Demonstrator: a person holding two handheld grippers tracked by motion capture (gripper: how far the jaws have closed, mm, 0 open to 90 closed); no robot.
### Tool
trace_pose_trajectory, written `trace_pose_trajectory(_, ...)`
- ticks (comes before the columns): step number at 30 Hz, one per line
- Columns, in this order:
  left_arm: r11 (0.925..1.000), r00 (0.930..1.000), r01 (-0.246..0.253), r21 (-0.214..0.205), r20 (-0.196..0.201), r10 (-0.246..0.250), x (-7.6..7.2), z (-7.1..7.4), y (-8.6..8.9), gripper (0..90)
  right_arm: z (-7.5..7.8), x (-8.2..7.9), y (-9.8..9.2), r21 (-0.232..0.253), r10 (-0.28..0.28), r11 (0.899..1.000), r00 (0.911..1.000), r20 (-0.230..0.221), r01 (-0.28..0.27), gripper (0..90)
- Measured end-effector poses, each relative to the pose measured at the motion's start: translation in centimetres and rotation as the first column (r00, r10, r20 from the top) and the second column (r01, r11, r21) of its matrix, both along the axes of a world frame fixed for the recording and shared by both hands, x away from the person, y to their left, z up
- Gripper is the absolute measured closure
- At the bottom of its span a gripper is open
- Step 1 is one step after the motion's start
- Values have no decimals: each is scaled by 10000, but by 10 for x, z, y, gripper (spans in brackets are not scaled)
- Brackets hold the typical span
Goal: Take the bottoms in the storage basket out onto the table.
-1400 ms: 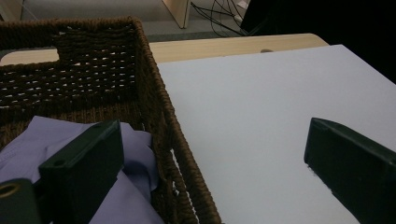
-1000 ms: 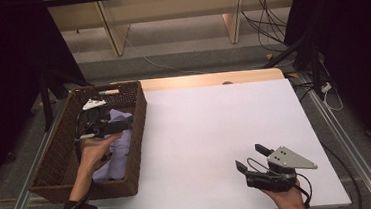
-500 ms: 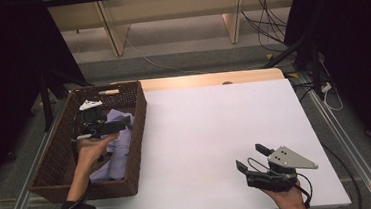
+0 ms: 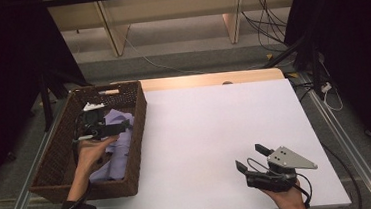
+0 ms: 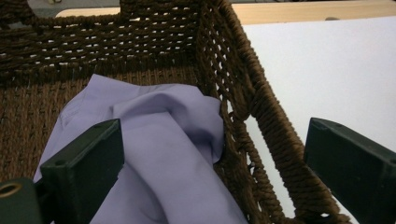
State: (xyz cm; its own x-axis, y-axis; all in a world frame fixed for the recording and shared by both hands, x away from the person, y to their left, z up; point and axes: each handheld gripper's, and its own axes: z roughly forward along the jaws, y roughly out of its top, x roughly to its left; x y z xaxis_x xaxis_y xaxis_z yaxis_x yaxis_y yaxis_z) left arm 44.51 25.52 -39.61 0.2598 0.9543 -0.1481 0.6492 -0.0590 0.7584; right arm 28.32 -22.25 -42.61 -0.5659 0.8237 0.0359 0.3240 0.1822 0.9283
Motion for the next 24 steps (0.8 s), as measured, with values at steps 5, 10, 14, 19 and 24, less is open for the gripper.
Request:
trace_pose_trajectory(5, 9999, 9997, -16, 152, -244, 20, 2, -3, 0, 52, 0, 0, 0, 14, 16, 10000, 10000, -13, -16, 197)
trace_pose_trajectory(10, 9989, 9982, -59, 474, -598, 87, 4, -9, -1, 55, -1, 0, 0, 5, -18, 10000, 10000, -7, 18, 198)
trace_pose_trajectory(14, 9985, 9977, -9, 553, -683, 47, 4, -10, -2, 55, -1, 1, 0, 48, -29, 10000, 10000, 3, 29, 198)
trace_pose_trajectory(19, 9980, 9964, 35, 629, -844, 19, 5, -11, -2, 55, -1, 1, 0, 33, -40, 10000, 10000, -10, 40, 198)
trace_pose_trajectory(24, 9982, 9952, 26, 600, -982, 33, 7, -14, 0, 57, -1, 1, 0, 31, -41, 10000, 10000, -26, 42, 198)
